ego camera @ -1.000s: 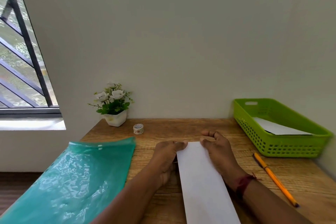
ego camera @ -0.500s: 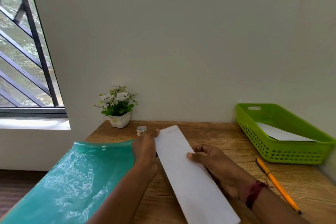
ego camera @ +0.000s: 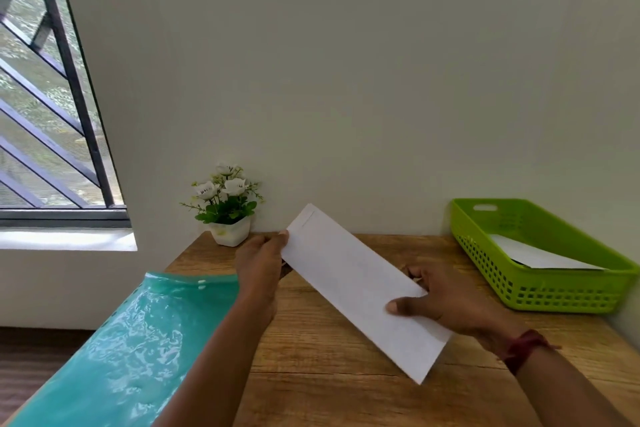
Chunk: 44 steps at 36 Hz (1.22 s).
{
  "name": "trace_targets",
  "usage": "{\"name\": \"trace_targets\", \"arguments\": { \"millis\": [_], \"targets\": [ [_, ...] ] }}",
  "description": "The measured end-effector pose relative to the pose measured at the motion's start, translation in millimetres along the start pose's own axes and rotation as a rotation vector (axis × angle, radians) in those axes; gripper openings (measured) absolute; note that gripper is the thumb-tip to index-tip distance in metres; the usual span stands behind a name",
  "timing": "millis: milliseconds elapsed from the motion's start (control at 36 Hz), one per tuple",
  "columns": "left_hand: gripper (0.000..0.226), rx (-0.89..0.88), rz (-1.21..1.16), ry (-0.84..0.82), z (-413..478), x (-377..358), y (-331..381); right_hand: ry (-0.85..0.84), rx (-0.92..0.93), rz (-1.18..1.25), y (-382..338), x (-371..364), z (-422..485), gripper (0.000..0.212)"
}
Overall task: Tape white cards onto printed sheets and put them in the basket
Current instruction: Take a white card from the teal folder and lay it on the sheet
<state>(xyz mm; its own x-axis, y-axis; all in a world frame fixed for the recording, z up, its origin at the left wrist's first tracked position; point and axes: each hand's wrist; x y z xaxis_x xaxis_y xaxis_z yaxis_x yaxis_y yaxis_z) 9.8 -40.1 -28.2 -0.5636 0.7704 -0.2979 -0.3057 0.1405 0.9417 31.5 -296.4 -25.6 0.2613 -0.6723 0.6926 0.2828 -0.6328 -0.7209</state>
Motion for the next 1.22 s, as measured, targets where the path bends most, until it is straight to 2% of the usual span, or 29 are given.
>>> {"name": "trace_targets", "arguments": {
  "millis": [111, 194, 278, 361, 417, 528, 667, 833, 889, 944, 1000, 1139, 1222],
  "targets": [
    [0.009, -0.297, 0.352, -0.156, 7, 8, 6, 0.243, 0.117, -0.190, 5, 7, 6, 0.040],
    [0.009, -0.369, 0.453, -0.252, 12, 18, 11, 0.371, 0.206, -0.229, 5, 10, 4, 0.020],
    [0.008, -0.420, 0.591, -0.301, 17, 26, 13, 0.519, 0.297, -0.310, 7, 9, 3, 0.014],
    [0.006, -0.490, 0.789, -0.345, 22, 32, 14, 0.569, 0.319, -0.391, 13, 3, 9, 0.010],
    [0.003, -0.535, 0.954, -0.403, 24, 35, 14, 0.551, 0.309, -0.407, 14, -3, 11, 0.010],
    [0.011, -0.552, 1.189, -0.537, 27, 38, 12, 0.483, 0.271, -0.496, 17, -16, 12, 0.014],
    [0.024, -0.514, 1.313, -0.643, 29, 38, 6, 0.241, 0.197, -0.574, 21, -22, 11, 0.023],
    [0.044, -0.385, 1.529, -0.861, 28, 36, -2, 0.004, 0.104, -0.714, 35, -29, 14, 0.054],
    [0.048, -0.347, 1.548, -0.898, 27, 34, -3, -0.091, 0.063, -0.725, 38, -33, 16, 0.060],
    [0.049, -0.331, 1.568, -0.931, 27, 34, -6, -0.168, 0.026, -0.752, 39, -35, 17, 0.074],
    [0.050, -0.304, 1.596, -0.951, 28, 33, -9, -0.192, 0.006, -0.737, 39, -35, 16, 0.091],
    [0.045, -0.278, 1.592, -0.929, 23, 25, -18, -0.226, -0.042, -0.720, 36, -39, 11, 0.100],
    [0.038, -0.300, 1.623, -0.945, 10, 14, -26, -0.168, -0.052, -0.673, 33, -49, 10, 0.099]
  ]
}}
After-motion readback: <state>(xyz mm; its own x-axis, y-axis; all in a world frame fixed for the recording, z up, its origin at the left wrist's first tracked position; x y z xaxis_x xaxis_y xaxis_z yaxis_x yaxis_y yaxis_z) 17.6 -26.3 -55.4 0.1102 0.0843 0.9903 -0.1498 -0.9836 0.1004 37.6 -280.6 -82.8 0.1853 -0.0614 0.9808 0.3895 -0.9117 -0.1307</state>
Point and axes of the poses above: each hand's wrist, its own z-axis towards the middle knuckle, its own x-axis out of the back of the hand, y = z × x, and after that the axes turned 6 degrees about -x, right-handed
